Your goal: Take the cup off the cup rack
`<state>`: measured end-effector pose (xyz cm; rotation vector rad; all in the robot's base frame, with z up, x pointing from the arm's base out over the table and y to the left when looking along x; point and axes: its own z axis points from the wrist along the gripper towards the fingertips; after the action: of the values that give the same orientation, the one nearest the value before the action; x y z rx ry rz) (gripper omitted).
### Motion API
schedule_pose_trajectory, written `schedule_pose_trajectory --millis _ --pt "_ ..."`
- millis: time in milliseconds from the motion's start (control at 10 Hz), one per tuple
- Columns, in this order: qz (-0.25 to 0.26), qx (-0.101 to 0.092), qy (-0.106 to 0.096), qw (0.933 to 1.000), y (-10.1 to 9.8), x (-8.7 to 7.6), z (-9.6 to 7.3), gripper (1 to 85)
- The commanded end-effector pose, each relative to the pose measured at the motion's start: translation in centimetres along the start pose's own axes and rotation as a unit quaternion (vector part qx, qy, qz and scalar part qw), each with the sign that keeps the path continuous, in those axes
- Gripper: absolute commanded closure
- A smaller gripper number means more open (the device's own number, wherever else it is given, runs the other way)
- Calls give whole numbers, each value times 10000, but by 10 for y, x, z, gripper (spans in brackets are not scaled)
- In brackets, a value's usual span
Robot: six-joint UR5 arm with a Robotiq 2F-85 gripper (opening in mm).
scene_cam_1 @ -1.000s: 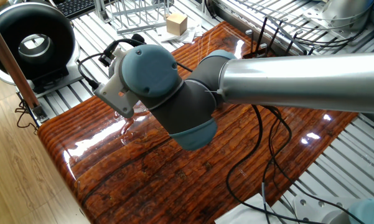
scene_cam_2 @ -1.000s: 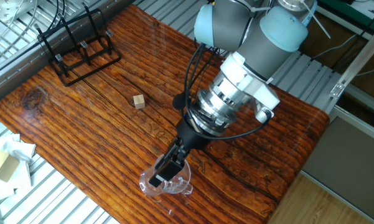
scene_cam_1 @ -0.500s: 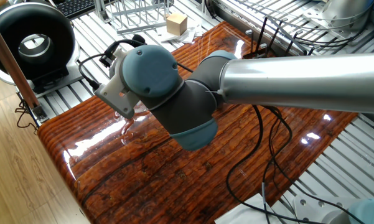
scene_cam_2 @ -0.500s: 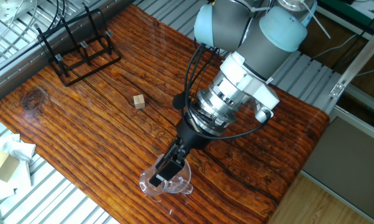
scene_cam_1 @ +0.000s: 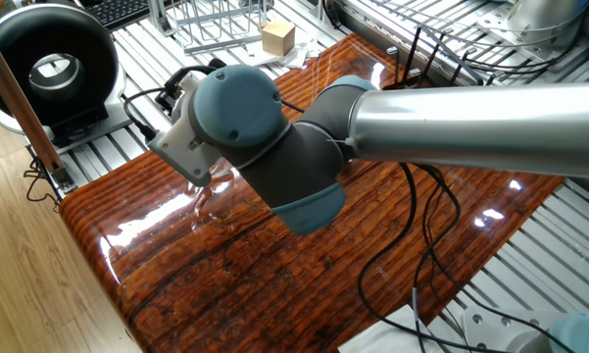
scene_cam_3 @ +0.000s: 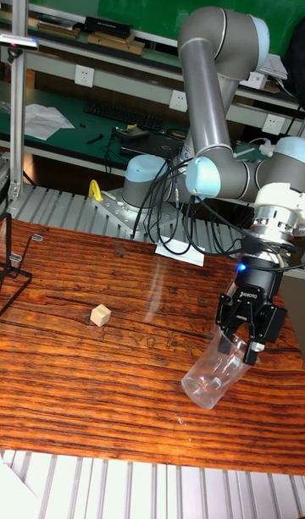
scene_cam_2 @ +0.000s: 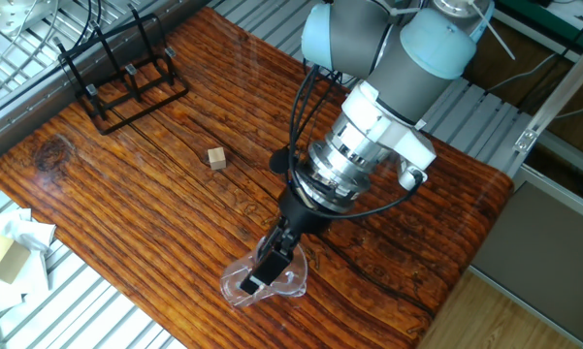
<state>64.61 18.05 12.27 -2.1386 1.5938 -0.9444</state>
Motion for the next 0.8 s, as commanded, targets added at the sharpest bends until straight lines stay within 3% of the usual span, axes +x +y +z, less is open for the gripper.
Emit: schedule_pose_trajectory --millis 0,300,700 --pt "82 -67 -88 9999 3 -2 1 240" --pt "113 -71 -107 9999 3 -3 0 240" --pt "201 -225 -196 9994 11 -8 0 173"
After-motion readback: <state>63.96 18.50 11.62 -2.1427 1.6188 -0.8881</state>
